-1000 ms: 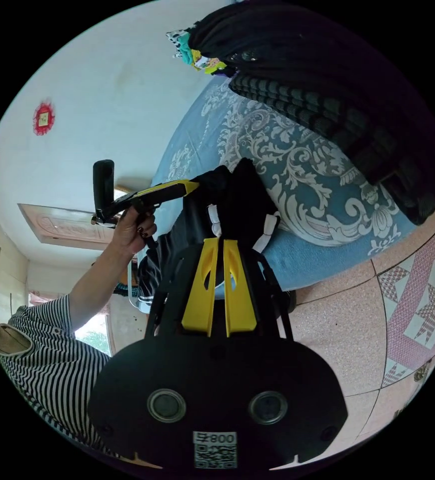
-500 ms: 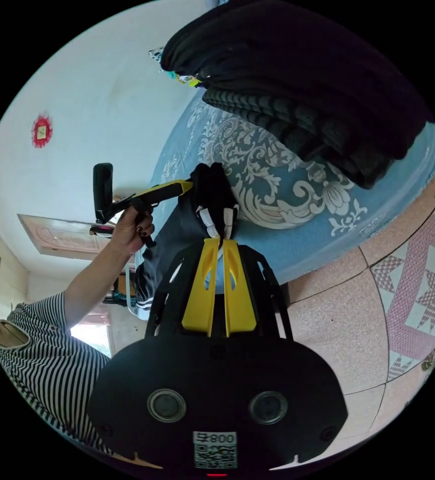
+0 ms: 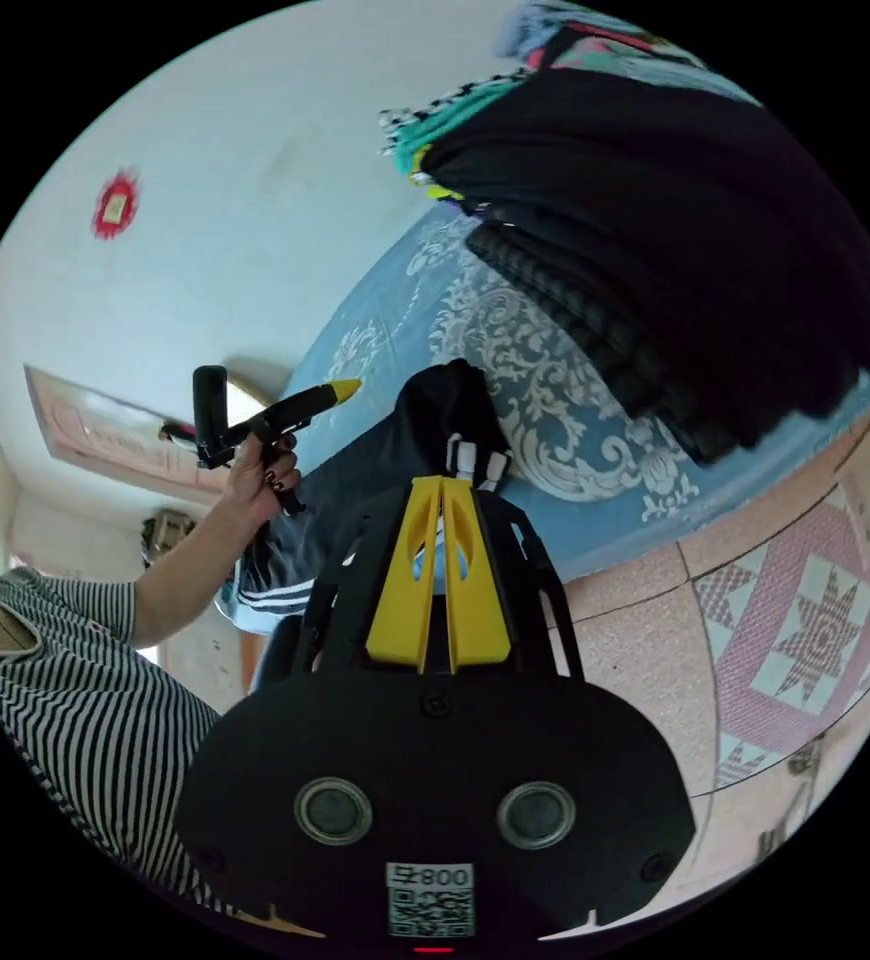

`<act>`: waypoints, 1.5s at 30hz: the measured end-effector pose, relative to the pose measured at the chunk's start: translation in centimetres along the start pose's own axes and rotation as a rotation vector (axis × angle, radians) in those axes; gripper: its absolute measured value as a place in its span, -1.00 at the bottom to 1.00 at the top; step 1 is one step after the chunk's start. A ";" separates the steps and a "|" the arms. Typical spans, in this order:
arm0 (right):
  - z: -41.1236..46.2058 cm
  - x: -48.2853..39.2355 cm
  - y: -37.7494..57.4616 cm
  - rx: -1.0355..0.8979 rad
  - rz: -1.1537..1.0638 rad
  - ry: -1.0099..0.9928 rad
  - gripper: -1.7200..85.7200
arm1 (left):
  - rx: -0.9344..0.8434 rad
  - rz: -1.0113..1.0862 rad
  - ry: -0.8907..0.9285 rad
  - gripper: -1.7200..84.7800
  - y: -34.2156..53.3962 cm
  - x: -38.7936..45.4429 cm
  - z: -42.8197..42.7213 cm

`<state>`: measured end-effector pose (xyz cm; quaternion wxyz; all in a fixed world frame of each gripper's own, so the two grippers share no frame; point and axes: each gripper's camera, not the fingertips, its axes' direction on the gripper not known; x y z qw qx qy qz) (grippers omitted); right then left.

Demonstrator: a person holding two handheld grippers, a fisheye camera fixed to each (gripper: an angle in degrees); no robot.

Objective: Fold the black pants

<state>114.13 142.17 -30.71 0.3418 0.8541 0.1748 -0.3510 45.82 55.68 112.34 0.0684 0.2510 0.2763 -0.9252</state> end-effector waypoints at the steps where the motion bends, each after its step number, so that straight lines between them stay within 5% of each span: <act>1: 0.6 -2.1 -0.8 -0.016 -0.055 0.039 -0.96 | 0.025 -0.012 -0.008 -0.91 1.0 0.3 -1.8; 11: 12.2 -16.4 -6.9 -0.294 -0.460 0.453 -0.96 | 0.074 -0.484 -0.453 -0.94 14.6 -1.3 -19.3; 16: 13.3 -19.0 -7.7 -0.279 -0.490 0.477 -0.96 | -0.018 -0.635 -0.477 -0.93 17.8 -2.4 -23.6; 24: 12.1 -25.3 -10.7 -0.264 -0.449 0.461 -0.96 | 0.214 -0.547 -0.465 -0.83 18.0 1.9 -34.2; 33: 18.1 -38.9 -13.7 -0.375 -0.727 0.129 -0.96 | -0.052 -0.513 -0.326 -0.88 17.1 0.2 -39.5; 38: 23.4 -46.8 -13.9 -0.482 -0.880 -0.089 -0.96 | 0.156 -0.419 -0.259 -0.92 18.7 4.3 -45.9; 45: 27.8 -52.5 -11.9 -0.627 -1.007 -0.065 -0.95 | 0.275 -0.289 -0.252 -0.92 19.1 8.0 -52.8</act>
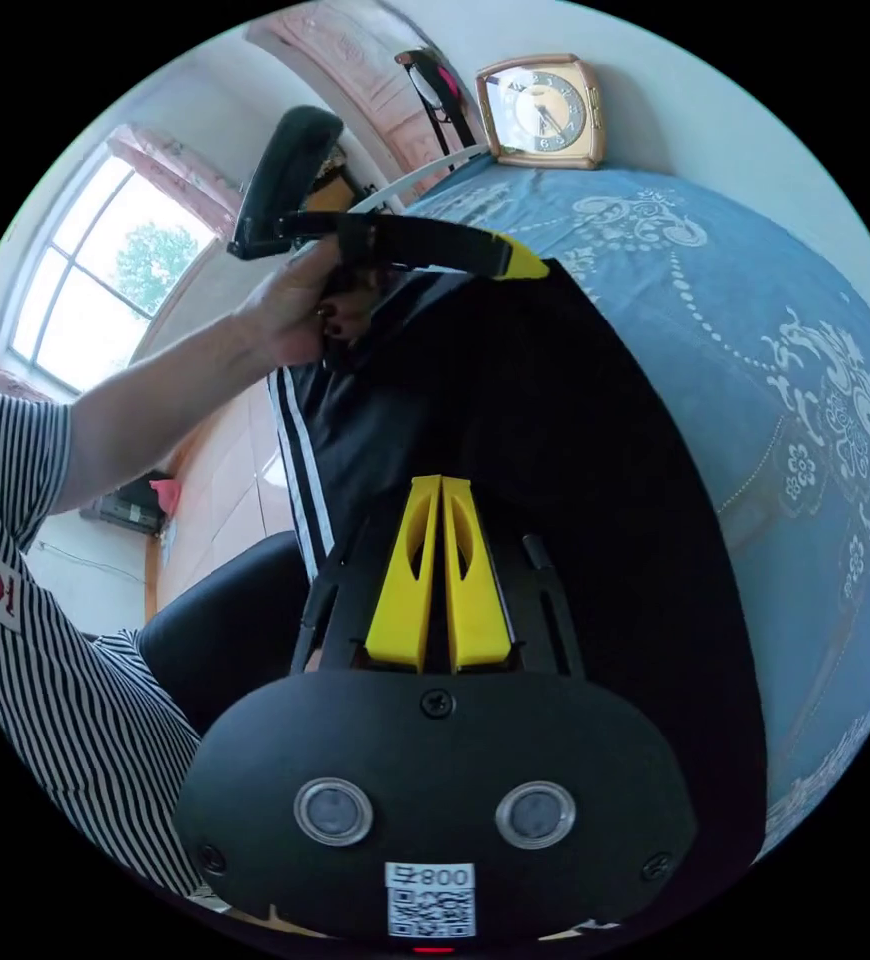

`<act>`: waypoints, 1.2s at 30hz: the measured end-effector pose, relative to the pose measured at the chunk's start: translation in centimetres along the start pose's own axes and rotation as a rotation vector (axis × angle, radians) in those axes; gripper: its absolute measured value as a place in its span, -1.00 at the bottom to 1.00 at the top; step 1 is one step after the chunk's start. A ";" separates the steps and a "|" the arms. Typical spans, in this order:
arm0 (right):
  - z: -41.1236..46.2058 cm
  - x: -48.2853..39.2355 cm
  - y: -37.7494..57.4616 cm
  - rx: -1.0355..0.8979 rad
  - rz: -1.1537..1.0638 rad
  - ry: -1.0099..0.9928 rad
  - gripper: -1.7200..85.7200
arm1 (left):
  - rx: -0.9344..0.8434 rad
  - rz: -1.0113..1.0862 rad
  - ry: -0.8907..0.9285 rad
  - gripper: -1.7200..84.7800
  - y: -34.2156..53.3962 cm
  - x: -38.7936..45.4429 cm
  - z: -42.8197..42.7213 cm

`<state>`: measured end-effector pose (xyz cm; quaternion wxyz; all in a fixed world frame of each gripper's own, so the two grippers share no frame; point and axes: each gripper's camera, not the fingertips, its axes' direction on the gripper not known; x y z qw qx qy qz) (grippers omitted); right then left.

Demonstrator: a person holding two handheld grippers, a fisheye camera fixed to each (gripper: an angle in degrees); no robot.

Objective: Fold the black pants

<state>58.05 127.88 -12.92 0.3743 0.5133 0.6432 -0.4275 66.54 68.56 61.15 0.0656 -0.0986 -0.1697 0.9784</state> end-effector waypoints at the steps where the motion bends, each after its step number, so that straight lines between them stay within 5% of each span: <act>1: -0.3 0.1 -0.5 0.001 0.008 -0.007 -0.95 | -0.036 -0.012 -0.018 -0.91 -0.1 -0.2 -0.1; 4: -2.7 1.3 -1.6 0.058 0.052 -0.037 -0.94 | -0.104 -0.070 -0.029 -0.89 0.1 -0.7 -0.9; 9: -6.0 4.6 -5.1 0.121 0.096 -0.001 -0.86 | 0.032 -0.154 -0.026 -0.83 1.7 -0.3 -8.4; 17: -6.2 6.4 -12.3 0.073 0.072 -0.014 -0.81 | 0.088 -0.445 -0.379 -0.76 8.0 -2.5 -23.6; 28: -5.6 5.4 -15.0 -0.047 0.073 -0.053 -0.92 | 0.034 -0.560 -0.305 -0.87 9.2 -3.8 -28.9; 36: -10.7 0.5 -11.0 0.167 0.031 0.002 -0.96 | 0.167 -0.633 -0.343 -0.91 12.4 -1.6 -34.6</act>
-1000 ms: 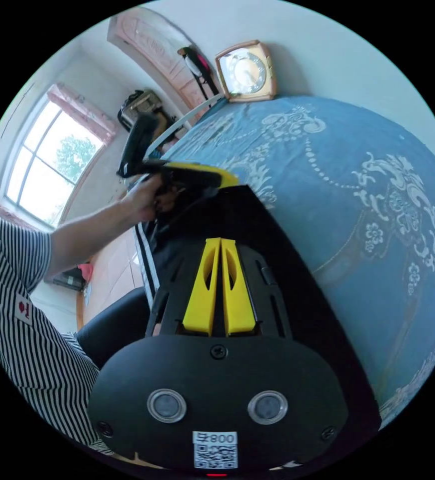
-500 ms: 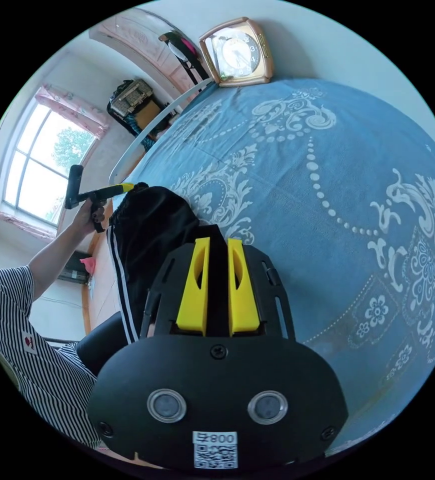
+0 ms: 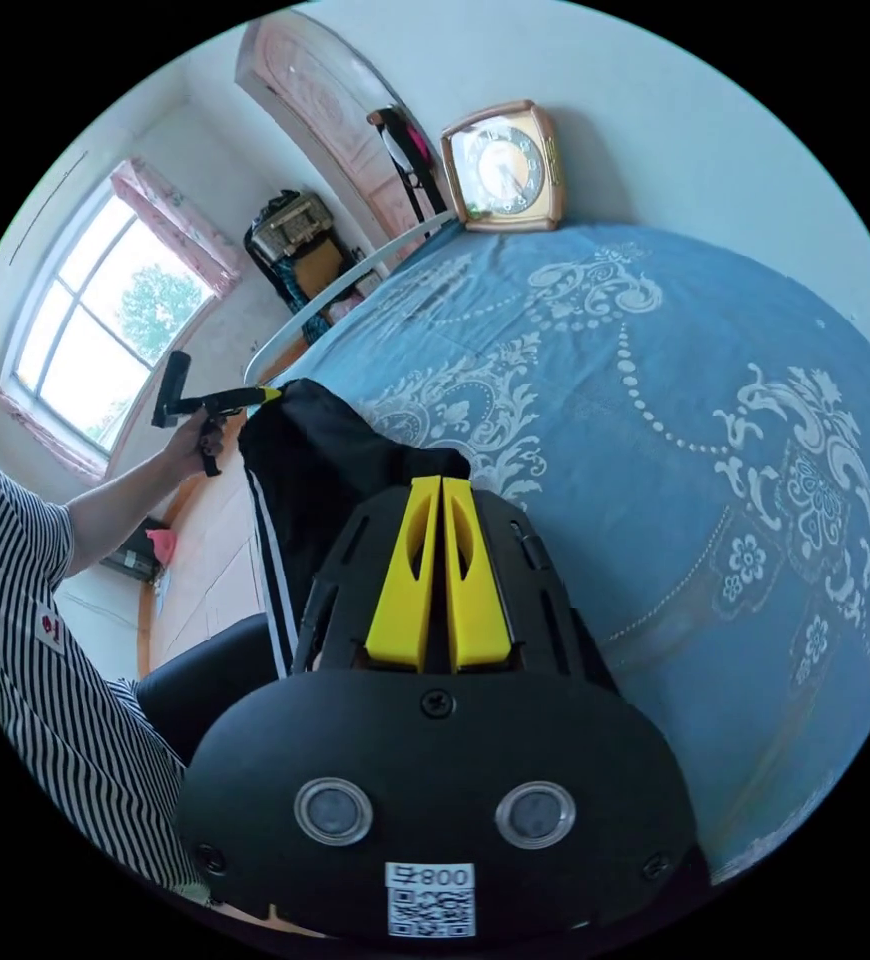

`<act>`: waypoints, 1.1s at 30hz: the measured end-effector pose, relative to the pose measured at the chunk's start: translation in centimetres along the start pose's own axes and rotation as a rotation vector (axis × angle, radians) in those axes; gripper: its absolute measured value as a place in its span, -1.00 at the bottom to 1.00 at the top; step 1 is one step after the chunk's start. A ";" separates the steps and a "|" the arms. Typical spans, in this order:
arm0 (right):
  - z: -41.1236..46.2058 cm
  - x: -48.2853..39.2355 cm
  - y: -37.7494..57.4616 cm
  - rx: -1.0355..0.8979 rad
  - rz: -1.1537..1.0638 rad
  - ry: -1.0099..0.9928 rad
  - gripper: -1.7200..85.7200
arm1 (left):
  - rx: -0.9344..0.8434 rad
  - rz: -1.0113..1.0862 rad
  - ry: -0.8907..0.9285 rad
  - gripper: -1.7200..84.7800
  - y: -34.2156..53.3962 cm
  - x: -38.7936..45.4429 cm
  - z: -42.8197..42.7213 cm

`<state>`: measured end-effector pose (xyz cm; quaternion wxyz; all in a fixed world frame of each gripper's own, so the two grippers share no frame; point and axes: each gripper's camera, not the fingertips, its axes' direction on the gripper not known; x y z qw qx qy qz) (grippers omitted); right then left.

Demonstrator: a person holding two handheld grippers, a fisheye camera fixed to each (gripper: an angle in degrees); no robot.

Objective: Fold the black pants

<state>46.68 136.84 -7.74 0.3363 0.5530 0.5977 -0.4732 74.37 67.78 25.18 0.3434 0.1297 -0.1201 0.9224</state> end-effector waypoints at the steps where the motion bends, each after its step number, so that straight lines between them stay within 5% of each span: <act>1: -0.4 -0.7 0.6 0.012 -0.001 0.014 -0.96 | 0.006 -0.032 0.017 -0.91 0.3 -0.4 -0.1; 12: -2.2 -4.4 1.2 0.067 -0.068 0.075 -0.96 | 0.086 -0.101 -0.068 -0.88 -0.5 0.6 -2.1; 16: -1.5 -5.5 2.5 0.062 -0.054 0.088 -0.96 | 0.164 0.062 0.127 -0.82 -1.7 4.6 -2.9; 23: -2.0 -6.0 3.0 0.076 -0.031 0.059 -0.95 | -0.260 0.622 0.373 -0.74 -5.4 17.2 7.1; 33: -1.3 -6.7 3.4 0.059 -0.009 0.069 -0.95 | -0.514 0.810 0.491 -0.86 -7.4 22.7 14.5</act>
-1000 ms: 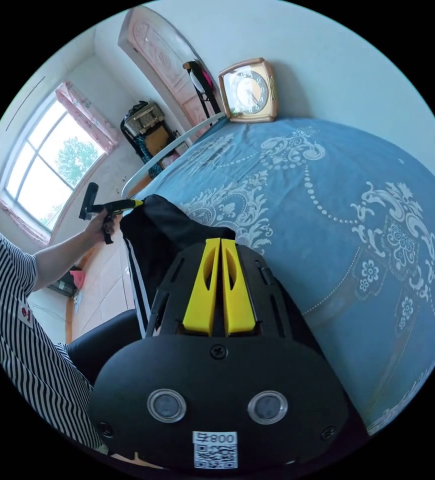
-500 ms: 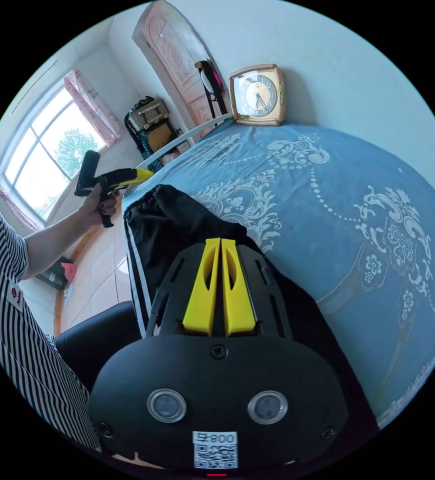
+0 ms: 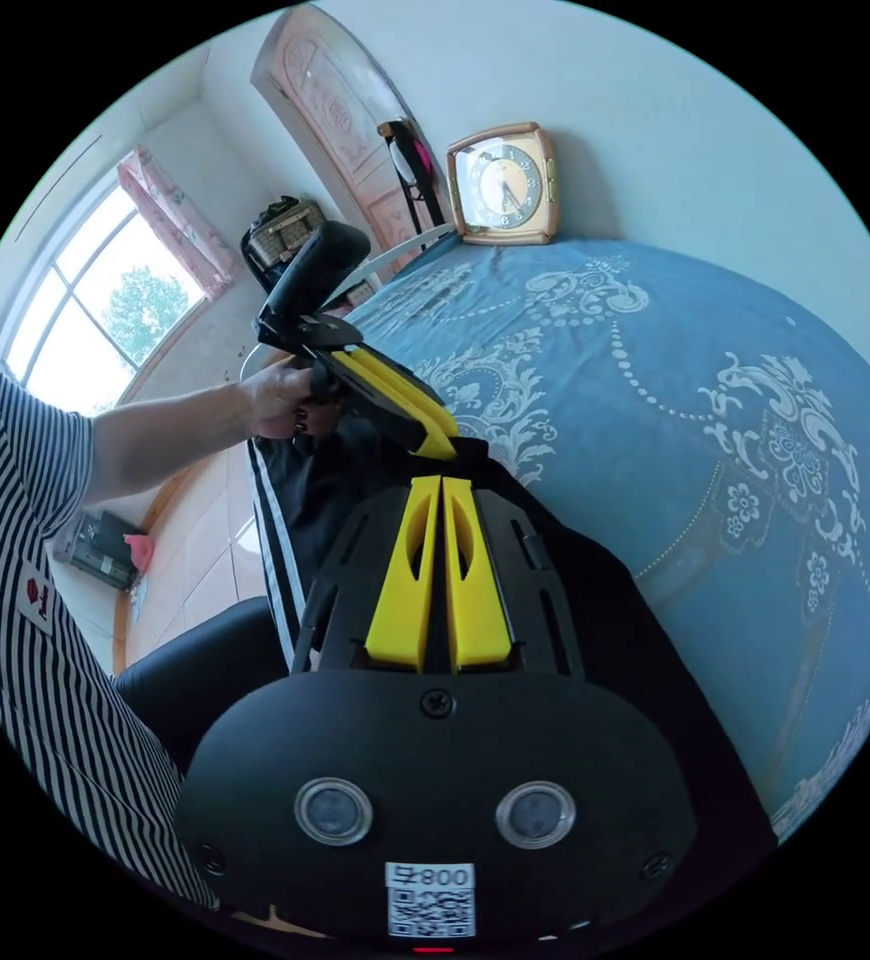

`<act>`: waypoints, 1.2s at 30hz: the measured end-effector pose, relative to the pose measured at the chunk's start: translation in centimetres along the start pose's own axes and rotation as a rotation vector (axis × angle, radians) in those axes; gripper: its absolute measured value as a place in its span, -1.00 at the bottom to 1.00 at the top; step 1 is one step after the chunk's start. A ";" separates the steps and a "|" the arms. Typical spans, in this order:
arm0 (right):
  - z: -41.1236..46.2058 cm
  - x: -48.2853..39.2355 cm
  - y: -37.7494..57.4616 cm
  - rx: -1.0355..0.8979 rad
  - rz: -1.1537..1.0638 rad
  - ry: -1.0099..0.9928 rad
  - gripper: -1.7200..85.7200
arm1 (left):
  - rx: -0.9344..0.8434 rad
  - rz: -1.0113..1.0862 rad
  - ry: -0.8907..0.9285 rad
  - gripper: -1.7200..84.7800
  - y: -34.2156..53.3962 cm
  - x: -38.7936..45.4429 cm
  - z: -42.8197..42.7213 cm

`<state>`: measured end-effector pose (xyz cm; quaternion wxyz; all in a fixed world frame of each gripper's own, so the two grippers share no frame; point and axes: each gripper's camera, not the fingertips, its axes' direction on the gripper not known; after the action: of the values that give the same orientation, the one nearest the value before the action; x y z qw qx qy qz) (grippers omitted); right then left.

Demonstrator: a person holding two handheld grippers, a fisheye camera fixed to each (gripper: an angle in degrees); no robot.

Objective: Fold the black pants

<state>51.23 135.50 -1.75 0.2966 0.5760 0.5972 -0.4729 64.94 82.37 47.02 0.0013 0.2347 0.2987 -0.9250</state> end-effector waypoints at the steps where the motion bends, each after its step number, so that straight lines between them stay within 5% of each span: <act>1: -0.3 0.1 0.1 0.016 0.010 0.012 -0.95 | 0.016 0.001 -0.015 -0.87 -0.2 -0.1 -0.2; 6: -1.6 0.2 0.5 0.081 0.044 -0.068 -0.96 | 0.100 -0.060 -0.027 -0.90 -0.6 -1.7 -0.9; 14: 6.0 -5.5 2.5 -0.340 -0.106 -0.172 -0.96 | 0.092 -0.205 -0.061 -0.91 -2.2 -5.4 0.7; 36: 8.4 -8.0 5.2 -0.326 -0.086 -0.167 -0.96 | 0.256 -0.316 -0.207 -0.93 0.7 -8.4 2.2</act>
<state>55.99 124.05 1.07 0.4139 0.4529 0.6635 -0.4282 71.56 79.46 51.82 -0.1428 0.0868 0.2104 -0.9632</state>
